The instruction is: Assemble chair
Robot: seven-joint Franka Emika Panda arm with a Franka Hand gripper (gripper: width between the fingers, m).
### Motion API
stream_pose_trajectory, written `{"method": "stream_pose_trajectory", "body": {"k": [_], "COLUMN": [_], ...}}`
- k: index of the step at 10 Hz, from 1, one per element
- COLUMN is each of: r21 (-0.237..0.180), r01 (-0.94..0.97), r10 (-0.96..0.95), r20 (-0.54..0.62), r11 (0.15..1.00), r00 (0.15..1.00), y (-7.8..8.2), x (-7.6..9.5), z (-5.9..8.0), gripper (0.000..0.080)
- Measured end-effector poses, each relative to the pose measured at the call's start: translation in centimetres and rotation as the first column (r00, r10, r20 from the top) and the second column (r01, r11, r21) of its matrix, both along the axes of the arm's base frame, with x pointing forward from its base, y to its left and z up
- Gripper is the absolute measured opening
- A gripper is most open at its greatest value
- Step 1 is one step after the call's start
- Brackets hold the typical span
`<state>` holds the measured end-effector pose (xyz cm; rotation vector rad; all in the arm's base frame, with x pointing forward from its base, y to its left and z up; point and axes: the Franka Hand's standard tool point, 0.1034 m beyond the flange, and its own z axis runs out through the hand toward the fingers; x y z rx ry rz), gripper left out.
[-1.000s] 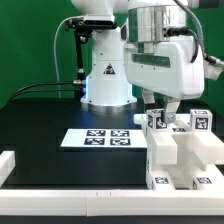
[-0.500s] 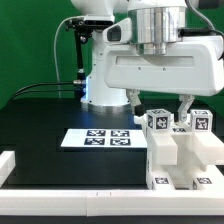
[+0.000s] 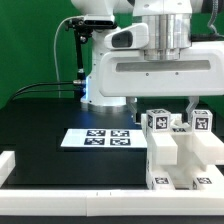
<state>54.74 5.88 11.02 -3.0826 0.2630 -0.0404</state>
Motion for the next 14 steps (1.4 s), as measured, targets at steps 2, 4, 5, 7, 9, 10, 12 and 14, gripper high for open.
{"method": "stream_pose_trajectory", "body": {"k": [2, 4, 5, 7, 9, 10, 12, 14], "r21": [0.002, 0.005, 0.005, 0.002, -0.002, 0.002, 0.007, 0.003], "r01": [0.049, 0.213, 0.301, 0.519, 0.767, 0.849, 0.970, 0.994], "r10": [-0.049, -0.213, -0.301, -0.519, -0.766, -0.847, -0.964, -0.987], "r20": [-0.003, -0.012, -0.015, -0.022, -0.048, -0.066, -0.108, -0.123], "r11": [0.999, 0.977, 0.954, 0.855, 0.642, 0.529, 0.243, 0.107], "r00": [0.999, 0.977, 0.954, 0.854, 0.641, 0.528, 0.242, 0.106], "y": [0.01, -0.01, 0.04, 0.26, 0.22, 0.06, 0.03, -0.06], "x": [-0.03, -0.05, 0.01, 0.20, 0.20, 0.24, 0.46, 0.53], "z": [-0.05, -0.09, -0.07, 0.00, -0.11, -0.19, -0.35, -0.43], "gripper": [0.0625, 0.0451, 0.0271, 0.0272, 0.0272, 0.0272, 0.0272, 0.0271]}}
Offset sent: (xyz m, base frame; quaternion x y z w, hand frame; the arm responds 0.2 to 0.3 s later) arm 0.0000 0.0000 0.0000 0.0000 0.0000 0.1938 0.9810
